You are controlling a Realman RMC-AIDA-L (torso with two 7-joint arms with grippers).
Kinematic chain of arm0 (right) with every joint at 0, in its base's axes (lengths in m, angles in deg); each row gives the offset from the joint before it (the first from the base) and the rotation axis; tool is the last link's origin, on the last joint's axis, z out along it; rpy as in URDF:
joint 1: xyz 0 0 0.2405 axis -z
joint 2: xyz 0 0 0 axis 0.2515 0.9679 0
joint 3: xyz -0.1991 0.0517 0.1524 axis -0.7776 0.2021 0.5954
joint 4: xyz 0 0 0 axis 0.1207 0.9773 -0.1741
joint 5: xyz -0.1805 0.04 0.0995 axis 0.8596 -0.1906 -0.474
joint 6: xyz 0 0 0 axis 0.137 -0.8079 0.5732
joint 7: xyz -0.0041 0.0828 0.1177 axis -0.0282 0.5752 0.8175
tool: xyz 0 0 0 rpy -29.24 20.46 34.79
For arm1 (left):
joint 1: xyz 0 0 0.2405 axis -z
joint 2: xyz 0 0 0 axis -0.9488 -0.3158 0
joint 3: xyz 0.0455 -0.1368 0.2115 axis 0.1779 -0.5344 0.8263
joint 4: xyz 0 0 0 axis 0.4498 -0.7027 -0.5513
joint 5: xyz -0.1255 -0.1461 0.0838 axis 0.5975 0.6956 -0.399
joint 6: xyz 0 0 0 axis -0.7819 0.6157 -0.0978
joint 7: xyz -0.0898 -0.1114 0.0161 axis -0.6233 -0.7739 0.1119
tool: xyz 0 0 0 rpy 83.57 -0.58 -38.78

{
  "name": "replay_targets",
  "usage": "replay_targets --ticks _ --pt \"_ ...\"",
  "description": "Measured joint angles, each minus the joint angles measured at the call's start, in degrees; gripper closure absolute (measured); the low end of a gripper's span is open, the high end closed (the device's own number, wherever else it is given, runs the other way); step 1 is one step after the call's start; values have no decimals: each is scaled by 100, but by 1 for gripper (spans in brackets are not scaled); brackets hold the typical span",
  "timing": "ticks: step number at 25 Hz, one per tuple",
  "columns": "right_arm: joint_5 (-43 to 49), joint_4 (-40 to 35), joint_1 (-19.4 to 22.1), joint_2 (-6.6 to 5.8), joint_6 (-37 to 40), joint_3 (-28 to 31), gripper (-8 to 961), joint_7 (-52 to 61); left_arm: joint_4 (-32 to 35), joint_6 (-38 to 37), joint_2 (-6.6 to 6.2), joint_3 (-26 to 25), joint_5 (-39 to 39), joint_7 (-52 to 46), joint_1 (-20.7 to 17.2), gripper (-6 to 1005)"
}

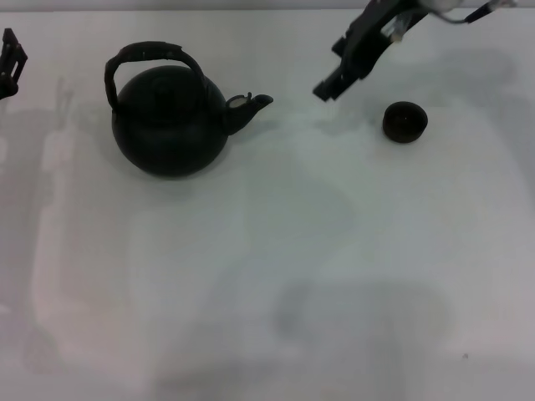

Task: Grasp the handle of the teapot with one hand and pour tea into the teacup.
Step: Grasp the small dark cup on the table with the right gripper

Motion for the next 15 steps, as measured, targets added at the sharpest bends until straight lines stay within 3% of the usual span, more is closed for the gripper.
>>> replay_targets --ticks 6,9,15 --pt "1459 70 -249 544 -264 -12 166 382 -19 -51 9 0 2 0 -37 170" --pt "1634 234 -290 600 -445 -56 168 500 -28 -53 16 0 2 0 -38 170" --pt "1657 1120 -691 571 -849 -43 173 956 -41 -53 19 0 1 0 -40 170"
